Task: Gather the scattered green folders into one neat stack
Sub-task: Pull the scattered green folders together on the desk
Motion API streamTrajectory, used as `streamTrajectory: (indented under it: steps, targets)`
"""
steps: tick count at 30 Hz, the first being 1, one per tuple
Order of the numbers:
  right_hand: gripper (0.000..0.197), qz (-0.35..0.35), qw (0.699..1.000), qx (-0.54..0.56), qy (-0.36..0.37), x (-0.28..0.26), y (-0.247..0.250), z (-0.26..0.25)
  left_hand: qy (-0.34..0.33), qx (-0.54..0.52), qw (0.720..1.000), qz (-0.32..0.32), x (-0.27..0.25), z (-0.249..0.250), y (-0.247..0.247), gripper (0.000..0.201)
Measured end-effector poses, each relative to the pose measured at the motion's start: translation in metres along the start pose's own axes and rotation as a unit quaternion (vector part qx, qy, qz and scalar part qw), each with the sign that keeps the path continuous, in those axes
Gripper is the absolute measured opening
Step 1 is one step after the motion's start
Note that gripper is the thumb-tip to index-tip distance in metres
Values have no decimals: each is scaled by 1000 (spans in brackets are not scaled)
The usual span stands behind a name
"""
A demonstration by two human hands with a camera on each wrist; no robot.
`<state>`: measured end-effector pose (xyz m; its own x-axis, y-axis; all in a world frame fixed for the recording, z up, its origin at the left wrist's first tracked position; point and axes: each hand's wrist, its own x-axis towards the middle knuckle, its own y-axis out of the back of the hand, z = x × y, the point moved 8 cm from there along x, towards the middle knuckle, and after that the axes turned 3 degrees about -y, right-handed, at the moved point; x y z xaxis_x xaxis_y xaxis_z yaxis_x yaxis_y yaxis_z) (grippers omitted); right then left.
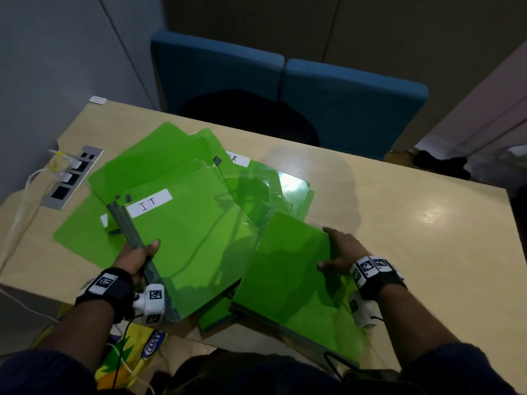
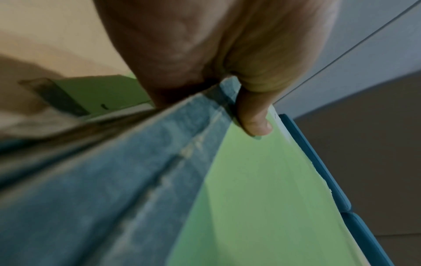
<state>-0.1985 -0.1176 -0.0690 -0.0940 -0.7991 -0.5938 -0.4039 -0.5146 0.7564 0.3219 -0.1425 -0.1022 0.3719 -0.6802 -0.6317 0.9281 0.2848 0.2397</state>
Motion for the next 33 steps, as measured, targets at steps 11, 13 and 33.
streamTrajectory:
  steps: [11, 13, 33]
  targets:
    - [19, 93, 943, 319, -18, -75, 120, 87, -38, -81, 996, -21, -16, 13, -6, 62]
    - [21, 127, 904, 408, -16, -90, 135, 97, -48, -85, 995, -23, -19, 15, -8, 62]
    - [64, 50, 947, 306, -88, 13, -16, -139, -20, -101, 984, -142, -63, 16, -72, 60]
